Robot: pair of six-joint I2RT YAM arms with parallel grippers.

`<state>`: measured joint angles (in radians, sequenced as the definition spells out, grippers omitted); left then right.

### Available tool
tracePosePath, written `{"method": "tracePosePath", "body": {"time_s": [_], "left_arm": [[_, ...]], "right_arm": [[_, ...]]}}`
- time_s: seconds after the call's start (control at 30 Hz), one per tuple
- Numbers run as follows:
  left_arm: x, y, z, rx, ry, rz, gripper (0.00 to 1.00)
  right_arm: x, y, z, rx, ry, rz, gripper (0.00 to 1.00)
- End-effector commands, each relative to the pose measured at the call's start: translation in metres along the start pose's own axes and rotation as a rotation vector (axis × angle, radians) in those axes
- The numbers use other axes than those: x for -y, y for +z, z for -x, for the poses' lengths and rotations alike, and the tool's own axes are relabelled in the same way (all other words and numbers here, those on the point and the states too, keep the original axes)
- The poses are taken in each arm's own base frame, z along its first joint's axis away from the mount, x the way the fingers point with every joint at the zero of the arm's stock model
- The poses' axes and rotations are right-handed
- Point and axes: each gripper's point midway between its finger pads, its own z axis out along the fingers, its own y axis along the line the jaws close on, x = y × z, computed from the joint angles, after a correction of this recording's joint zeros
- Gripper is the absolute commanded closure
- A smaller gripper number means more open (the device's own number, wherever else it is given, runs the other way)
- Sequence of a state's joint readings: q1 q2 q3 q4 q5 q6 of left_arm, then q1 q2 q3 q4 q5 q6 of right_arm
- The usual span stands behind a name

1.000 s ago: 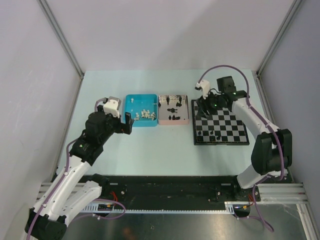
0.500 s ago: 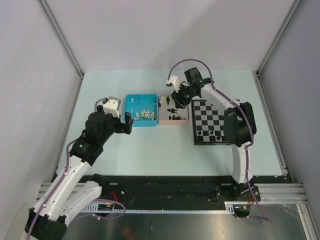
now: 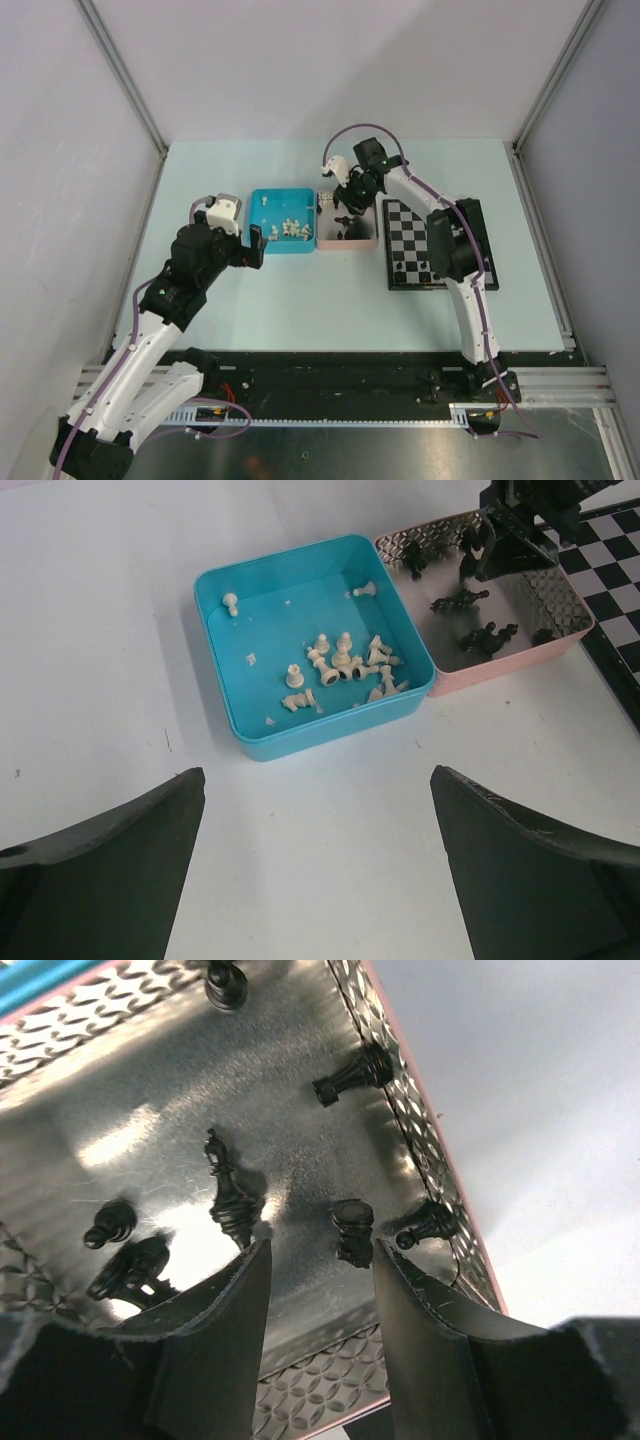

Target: Set up the chess pieces on the board

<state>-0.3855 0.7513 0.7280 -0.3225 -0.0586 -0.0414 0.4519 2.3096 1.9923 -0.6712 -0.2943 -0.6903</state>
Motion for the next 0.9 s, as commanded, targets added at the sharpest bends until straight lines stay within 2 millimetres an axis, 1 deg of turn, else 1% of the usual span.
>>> {"method": "tracePosePath", "body": {"time_s": [0.0, 0.07, 0.17, 0.27, 0.3, 0.37, 0.43, 0.6, 0.7, 0.77, 0.83, 0.87], "left_arm": [[-0.002, -0.002, 0.010, 0.045, 0.034, 0.000, 0.01], [-0.002, -0.002, 0.010, 0.045, 0.034, 0.000, 0.00], [-0.002, -0.002, 0.010, 0.045, 0.034, 0.000, 0.01], [-0.002, -0.002, 0.010, 0.045, 0.034, -0.001, 0.01], [-0.003, -0.001, 0.010, 0.043, 0.034, 0.002, 0.00], [-0.002, -0.002, 0.010, 0.045, 0.034, 0.000, 0.00], [-0.002, -0.001, 0.010, 0.042, 0.034, 0.001, 0.01], [-0.002, -0.001, 0.010, 0.042, 0.034, 0.001, 0.01], [-0.002, -0.001, 0.010, 0.042, 0.034, 0.001, 0.00], [-0.002, -0.001, 0.010, 0.043, 0.034, 0.000, 0.01], [-0.002, -0.001, 0.010, 0.042, 0.034, 0.001, 0.00], [-0.002, -0.001, 0.010, 0.042, 0.034, 0.001, 0.01]], "right_arm": [[0.018, -0.001, 0.003, -0.021, -0.036, -0.063, 0.51], [0.020, 0.000, 0.000, -0.026, -0.037, -0.065, 0.53], [0.025, 0.002, -0.004, -0.039, -0.040, -0.080, 0.53], [0.026, 0.007, -0.009, -0.051, -0.033, -0.074, 0.53], [0.024, 0.013, -0.014, -0.066, -0.028, -0.063, 0.53], [0.024, 0.016, -0.014, -0.067, -0.027, -0.061, 0.53], [0.023, 0.020, -0.018, -0.076, -0.021, -0.054, 0.53], [0.019, 0.025, -0.026, -0.095, -0.008, -0.032, 0.55], [0.016, 0.026, -0.029, -0.104, -0.001, -0.021, 0.60], [0.013, 0.026, -0.031, -0.108, 0.005, -0.012, 0.70], [0.011, 0.023, -0.028, -0.097, 0.013, -0.006, 0.78], [0.010, 0.023, -0.027, -0.092, 0.015, -0.002, 0.79]]}}
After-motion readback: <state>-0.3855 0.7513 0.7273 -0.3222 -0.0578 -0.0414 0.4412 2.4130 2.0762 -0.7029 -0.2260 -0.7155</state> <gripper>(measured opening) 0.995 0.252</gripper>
